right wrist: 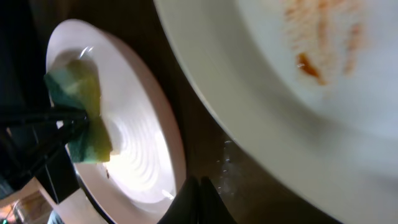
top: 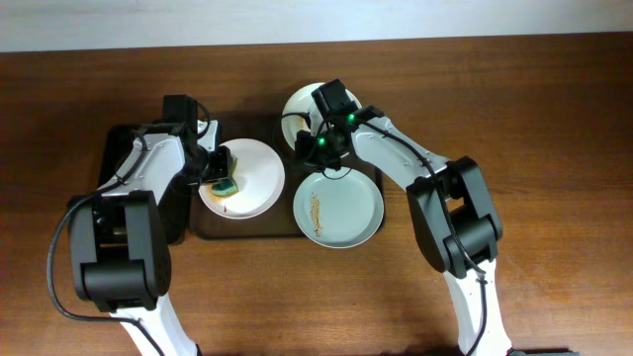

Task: Clean dirty plates on tray and stack at the side
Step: 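Scrub the pinkish plate with the sponge while right gripper holds it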

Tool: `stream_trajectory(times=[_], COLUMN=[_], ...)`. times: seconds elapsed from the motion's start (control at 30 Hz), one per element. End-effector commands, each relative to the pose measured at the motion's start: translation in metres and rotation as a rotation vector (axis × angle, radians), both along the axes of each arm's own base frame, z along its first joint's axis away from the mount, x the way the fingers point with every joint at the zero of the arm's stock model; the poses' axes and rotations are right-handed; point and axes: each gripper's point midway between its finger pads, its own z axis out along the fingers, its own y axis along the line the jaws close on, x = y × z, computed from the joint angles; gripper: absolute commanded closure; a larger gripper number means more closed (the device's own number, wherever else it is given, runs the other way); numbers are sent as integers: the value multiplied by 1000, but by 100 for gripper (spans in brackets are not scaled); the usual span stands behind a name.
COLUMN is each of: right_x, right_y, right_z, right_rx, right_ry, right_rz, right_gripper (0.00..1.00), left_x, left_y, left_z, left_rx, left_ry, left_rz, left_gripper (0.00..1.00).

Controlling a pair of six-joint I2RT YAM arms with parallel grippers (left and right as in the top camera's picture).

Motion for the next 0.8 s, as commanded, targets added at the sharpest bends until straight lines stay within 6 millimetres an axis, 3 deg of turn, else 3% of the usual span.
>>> stream_trajectory(times=[0.0,0.13,0.33,0.47,0.7,0.77], right_x=[-6,-5,-7,-12,-17,-18], right_y=[10,9,21,36,37,37], right_z=[5,0,-8,-21,-51,-53], right_rx=[4,-42,-128,-121,-134,-134], right_ry=[-41,-67,-112,-95,-1,8], right_rz=[58,52,16,0,-72,-70], right_gripper=[95,70,68,70,96,96], left_x=[-7,-8,-8,-9,-9,-9], left_y=[10,10,10,10,9,9], left_z=[-10,-10,-10,-11,-11,-11], left_rx=[42,42,41,40,34,34], left_ry=[31,33,34,36,36,36], left_rz=[21,21,21,21,19,19], left_gripper=[99,99,99,99,99,99])
